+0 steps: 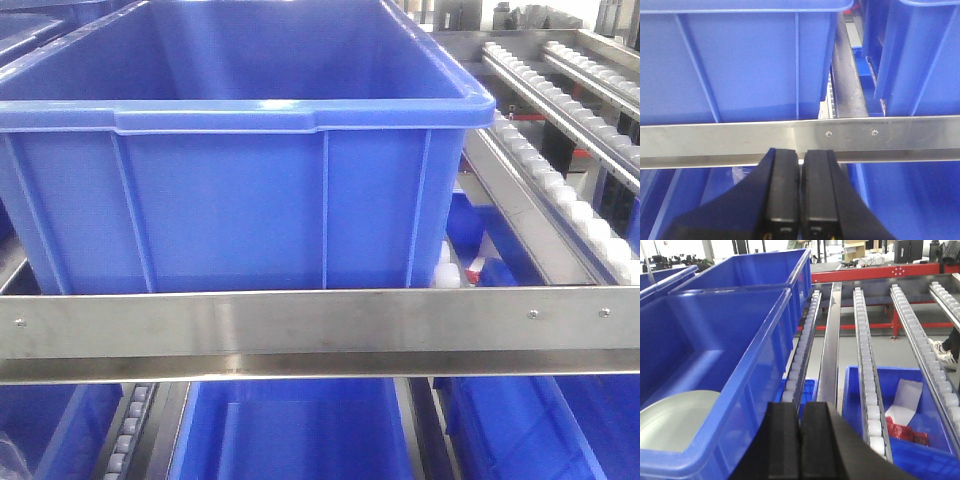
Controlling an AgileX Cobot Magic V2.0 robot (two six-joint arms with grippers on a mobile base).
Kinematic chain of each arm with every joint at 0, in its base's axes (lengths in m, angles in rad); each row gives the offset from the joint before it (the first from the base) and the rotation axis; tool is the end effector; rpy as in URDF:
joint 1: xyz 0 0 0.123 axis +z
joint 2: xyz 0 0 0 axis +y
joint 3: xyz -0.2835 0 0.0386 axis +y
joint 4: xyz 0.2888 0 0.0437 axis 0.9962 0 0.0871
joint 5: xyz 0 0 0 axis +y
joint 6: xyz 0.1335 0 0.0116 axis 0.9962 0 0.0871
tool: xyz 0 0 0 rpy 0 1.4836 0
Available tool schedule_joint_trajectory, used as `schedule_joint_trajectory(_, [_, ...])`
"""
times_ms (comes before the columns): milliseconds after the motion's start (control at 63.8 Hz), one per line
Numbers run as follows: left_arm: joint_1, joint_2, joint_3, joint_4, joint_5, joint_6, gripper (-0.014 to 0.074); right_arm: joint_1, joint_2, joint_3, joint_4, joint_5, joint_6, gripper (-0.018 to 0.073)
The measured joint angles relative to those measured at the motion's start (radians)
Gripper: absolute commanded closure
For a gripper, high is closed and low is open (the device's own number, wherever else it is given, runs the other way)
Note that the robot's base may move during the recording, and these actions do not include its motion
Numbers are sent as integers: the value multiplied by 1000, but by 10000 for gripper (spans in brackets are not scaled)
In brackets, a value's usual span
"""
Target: Place green plate on second shelf with right arm
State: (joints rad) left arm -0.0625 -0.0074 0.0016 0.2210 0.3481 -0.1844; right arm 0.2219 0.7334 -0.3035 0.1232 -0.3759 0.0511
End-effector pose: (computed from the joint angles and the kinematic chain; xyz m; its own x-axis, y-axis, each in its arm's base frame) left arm 0.1347 0.0016 0.1721 -0.2445 0.0390 -0.9689 -0.0043 0.9991 0.0413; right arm 0.2255 0.0447 0.2648 0.0004 0.1691 -0.9856 -0.1784 0.9698 0.1663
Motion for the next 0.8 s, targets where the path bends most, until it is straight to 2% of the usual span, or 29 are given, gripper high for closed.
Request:
schedule_joint_trajectory(141, [0,0,0,0,0,0,472,0,0,0,0,33,0,507])
schedule_joint_trajectory(407, [0,0,0,0,0,0,472,-30,-156,61,0,285,0,507])
schedule_joint_trajectory(799, [0,0,0,0,0,0,472,-161,-600,327,29,342,0,507])
